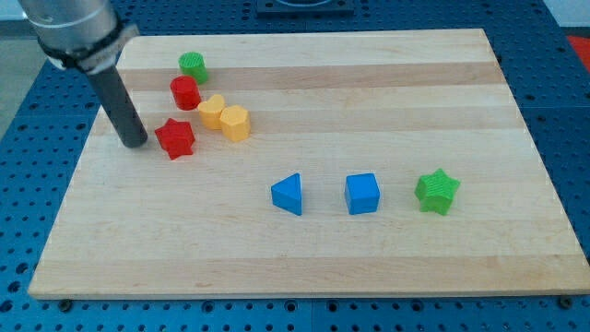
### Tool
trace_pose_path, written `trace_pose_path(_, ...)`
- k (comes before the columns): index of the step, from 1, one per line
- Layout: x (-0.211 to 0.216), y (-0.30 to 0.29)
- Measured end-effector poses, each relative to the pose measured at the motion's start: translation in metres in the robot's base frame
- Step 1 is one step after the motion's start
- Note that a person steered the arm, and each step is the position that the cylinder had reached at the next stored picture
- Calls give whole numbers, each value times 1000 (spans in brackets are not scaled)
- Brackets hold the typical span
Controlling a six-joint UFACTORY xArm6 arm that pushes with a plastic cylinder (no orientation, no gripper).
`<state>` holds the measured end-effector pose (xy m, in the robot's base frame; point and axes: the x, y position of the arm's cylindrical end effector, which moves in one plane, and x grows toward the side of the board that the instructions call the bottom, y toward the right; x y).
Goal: Slide the green circle towards the blue triangle
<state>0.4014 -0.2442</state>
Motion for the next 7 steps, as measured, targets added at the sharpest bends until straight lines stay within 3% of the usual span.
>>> trace_pose_path(3, -143, -13)
trace_pose_path(7, -122, 98)
